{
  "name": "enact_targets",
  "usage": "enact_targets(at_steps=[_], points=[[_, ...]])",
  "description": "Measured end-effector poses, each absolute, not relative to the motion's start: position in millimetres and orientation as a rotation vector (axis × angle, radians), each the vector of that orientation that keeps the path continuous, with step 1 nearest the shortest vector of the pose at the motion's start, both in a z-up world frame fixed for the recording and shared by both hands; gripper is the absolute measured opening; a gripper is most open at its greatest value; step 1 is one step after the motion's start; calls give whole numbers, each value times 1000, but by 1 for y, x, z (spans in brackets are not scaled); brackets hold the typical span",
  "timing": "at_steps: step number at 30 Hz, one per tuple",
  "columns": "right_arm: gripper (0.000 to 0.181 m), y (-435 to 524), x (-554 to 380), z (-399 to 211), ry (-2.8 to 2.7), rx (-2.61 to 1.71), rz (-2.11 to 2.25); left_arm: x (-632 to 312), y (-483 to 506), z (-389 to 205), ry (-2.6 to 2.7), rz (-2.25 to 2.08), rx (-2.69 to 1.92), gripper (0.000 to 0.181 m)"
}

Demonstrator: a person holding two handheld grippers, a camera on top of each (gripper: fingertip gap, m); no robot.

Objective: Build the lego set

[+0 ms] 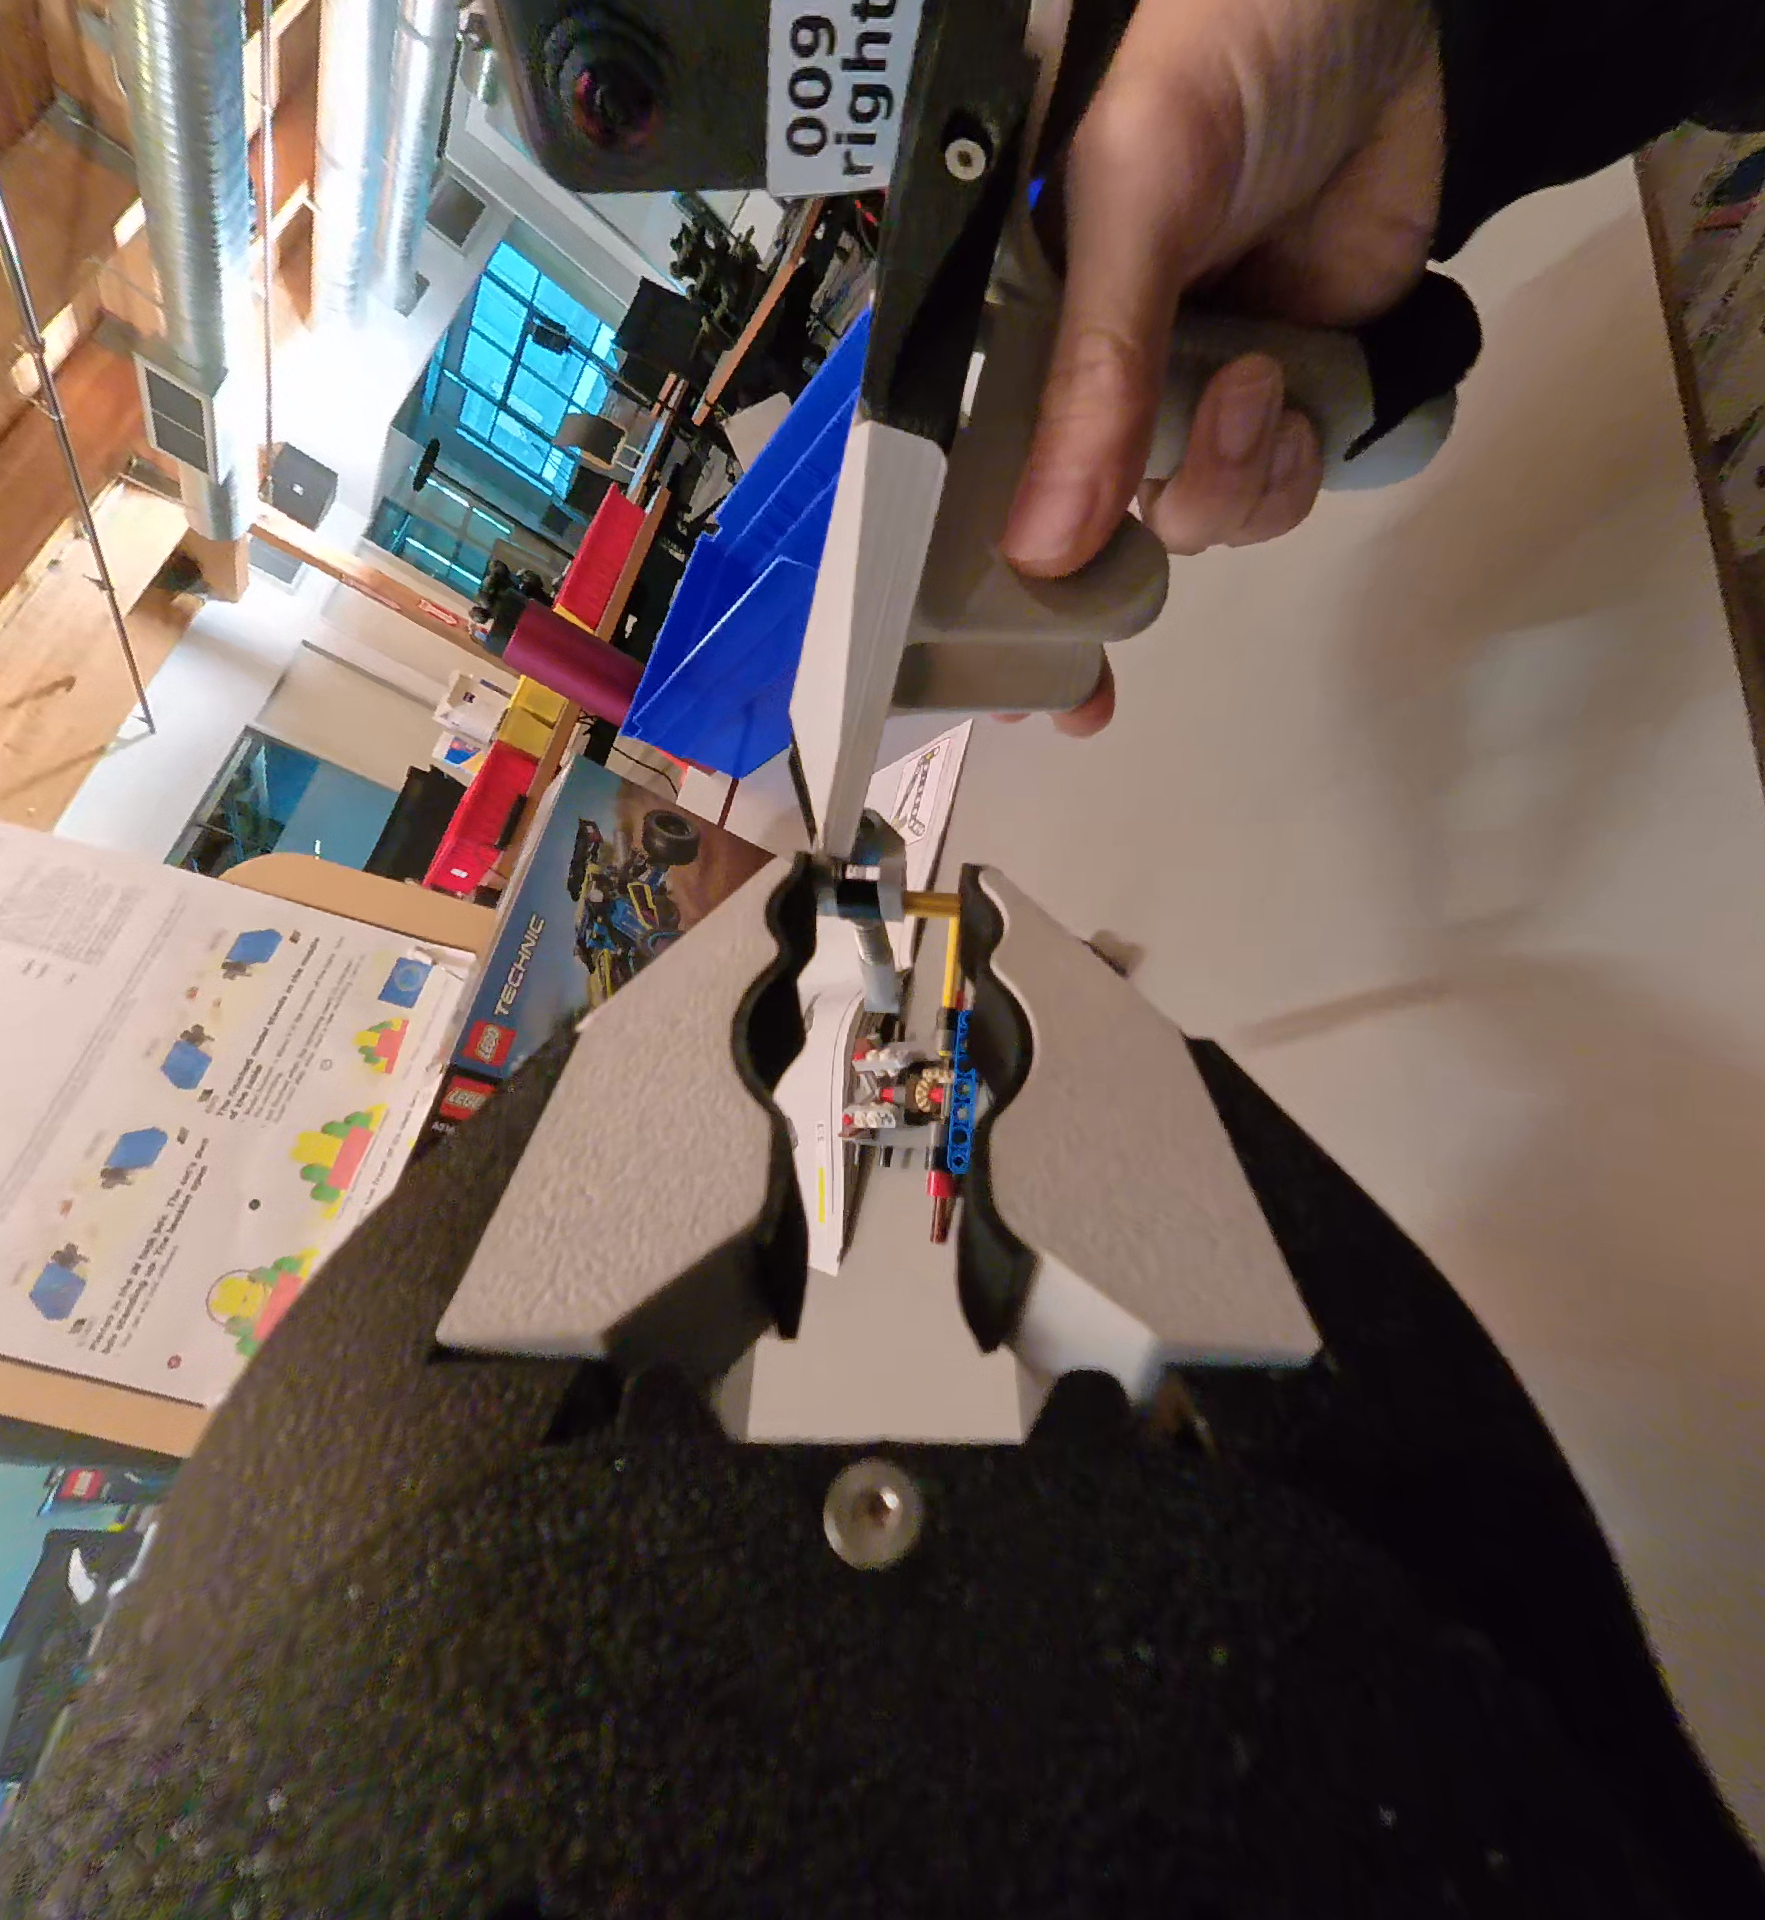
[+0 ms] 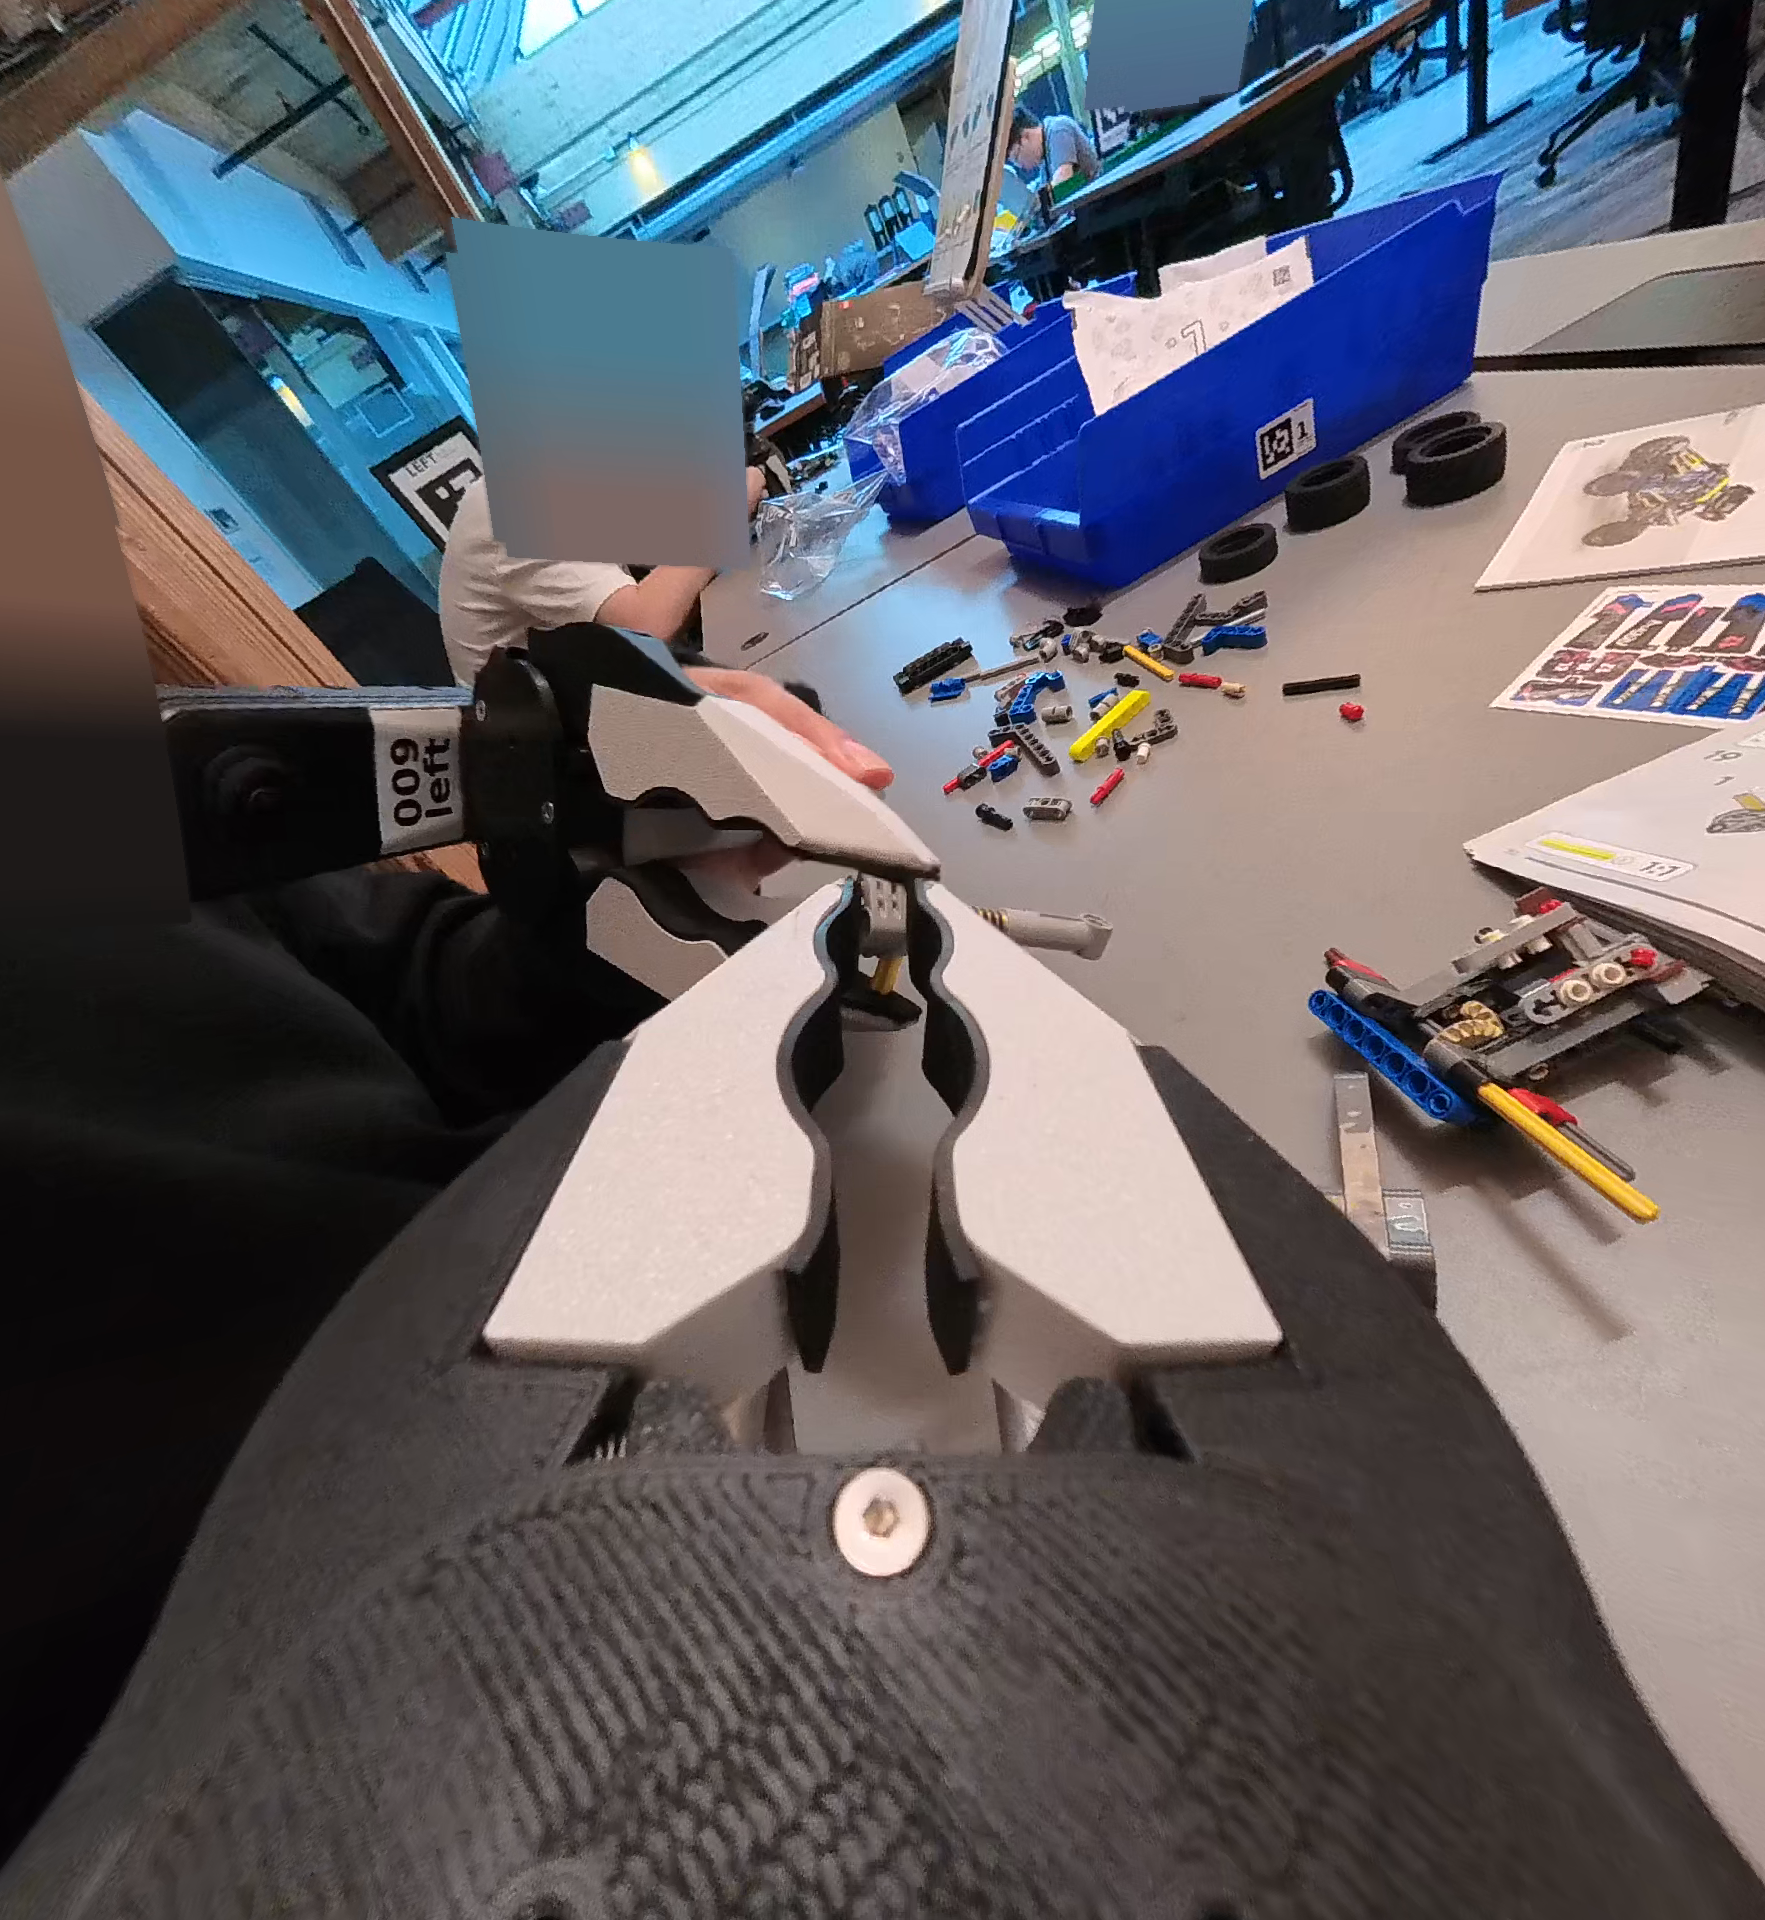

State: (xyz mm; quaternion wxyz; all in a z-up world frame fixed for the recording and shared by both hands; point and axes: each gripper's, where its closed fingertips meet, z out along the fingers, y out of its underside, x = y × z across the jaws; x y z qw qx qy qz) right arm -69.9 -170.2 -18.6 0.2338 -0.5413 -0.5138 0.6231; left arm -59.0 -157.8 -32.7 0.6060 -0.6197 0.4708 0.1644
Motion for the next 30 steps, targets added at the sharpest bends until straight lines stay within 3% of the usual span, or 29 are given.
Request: enact_targets(at_steps=[1, 20, 30], points=[[6, -170, -70, -19, -1411, -1491, 1708, -59, -158, -33, 1080, 372, -1440, 25], [6, -176, -66, -10, -1382, -1476, 1858, -58, -154, -31, 1080, 422, -1360, 27], [6, -169, -68, -22, -1410, -1521, 1723, -62, -148, -43, 1130, 475, -1404, 27]])
